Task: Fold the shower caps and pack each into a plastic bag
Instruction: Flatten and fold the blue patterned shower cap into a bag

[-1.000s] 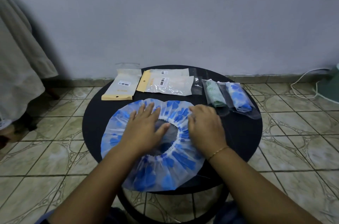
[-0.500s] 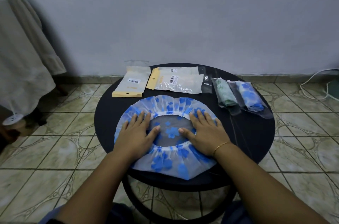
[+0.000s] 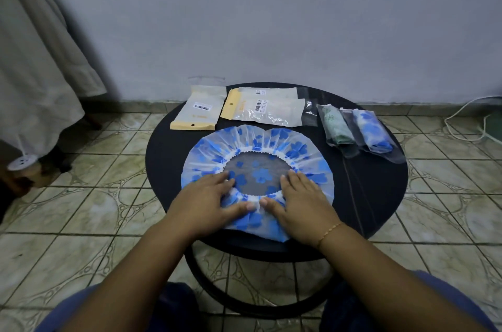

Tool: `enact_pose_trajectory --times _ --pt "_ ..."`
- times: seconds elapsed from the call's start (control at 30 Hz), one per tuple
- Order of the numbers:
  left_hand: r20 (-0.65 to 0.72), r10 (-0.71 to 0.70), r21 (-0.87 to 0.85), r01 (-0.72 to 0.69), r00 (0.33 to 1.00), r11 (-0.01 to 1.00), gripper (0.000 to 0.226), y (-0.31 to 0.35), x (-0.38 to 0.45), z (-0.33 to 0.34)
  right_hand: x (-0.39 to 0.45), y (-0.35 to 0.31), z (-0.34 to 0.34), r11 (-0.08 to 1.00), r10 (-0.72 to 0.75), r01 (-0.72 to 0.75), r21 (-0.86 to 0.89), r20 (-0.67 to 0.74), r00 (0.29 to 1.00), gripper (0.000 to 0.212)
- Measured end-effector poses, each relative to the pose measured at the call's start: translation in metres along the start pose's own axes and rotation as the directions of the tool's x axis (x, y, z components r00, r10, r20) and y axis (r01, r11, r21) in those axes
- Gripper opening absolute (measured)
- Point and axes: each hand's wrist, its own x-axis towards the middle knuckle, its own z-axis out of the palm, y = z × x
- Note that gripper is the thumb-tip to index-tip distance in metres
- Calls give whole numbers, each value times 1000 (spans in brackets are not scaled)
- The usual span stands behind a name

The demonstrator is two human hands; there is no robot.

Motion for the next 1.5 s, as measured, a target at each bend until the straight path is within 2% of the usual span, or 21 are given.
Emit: enact_pose_trajectory --times 0.07,0.1,0.27,0.4,0.5,0.6,0.67,0.77,0.87,0.97,1.0,1.1,1.17,1.27,1.33,1.4,1.43,1.47,1.5 --pt "85 8 68 -14 996 998 136 -2 -4 1 -2 6 0 999 13 -11 -47 38 999 89" --pt "109 8 82 -17 994 997 142 -3 -4 2 -2 8 -1 998 15 -12 -63 42 999 92" --pt "155 13 80 -25 988 996 149 -5 0 2 -2 15 -4 995 -17 21 -96 40 999 95" --pt "107 2 35 -6 994 999 145 -6 0 5 -5 17 -5 991 -118 114 -68 -63 991 107" --pt "-19 28 48 -27 999 998 118 1 -3 10 -11 15 -6 996 -87 82 -33 -205 975 99" --pt "-131 78 57 -71 988 996 94 13 -3 15 -10 21 -11 987 156 -136 90 -279 948 79" --pt "-120 95 44 -91 988 995 89 20 -2 20 -7 31 -17 947 319 -293 135 -267 909 78" --pt "11 94 69 -95 996 993 75 27 -3 25 -3 45 -23 887 454 -422 189 -179 873 80" --pt "94 77 95 -86 993 992 72 27 -1 23 5 51 -21 868 428 -357 346 -153 891 63" --pt "140 73 77 -84 987 993 80 30 2 18 3 46 -25 743 436 -222 632 -205 876 40" --pt "156 75 59 -85 985 995 86 31 2 16 3 45 -27 707 449 -208 676 -202 870 32" --pt "177 90 10 -94 980 996 99 32 1 14 1 46 -31 698 482 -228 679 -210 851 17" --pt "168 98 11 -101 981 995 106 32 1 16 -1 45 -31 571 456 -128 811 -183 871 21" --pt "140 108 18 -112 984 994 111 34 0 20 -2 41 -34 301 384 13 954 -133 913 42" --pt "129 106 -20 -105 986 994 95 39 -1 21 -1 38 -34 32 332 64 997 -71 941 38" --pt "112 109 -64 -102 988 993 72 44 0 21 0 36 -36 -267 290 23 963 57 955 32" --pt "96 114 -71 -107 989 992 61 45 0 21 1 35 -36 -342 282 -5 940 108 953 30" --pt "81 123 -66 -118 989 991 54 46 1 21 0 33 -35 -341 269 -26 940 124 955 28" --pt "71 136 -52 -133 988 990 52 46 2 22 0 31 -34 -285 260 -35 958 112 959 25"
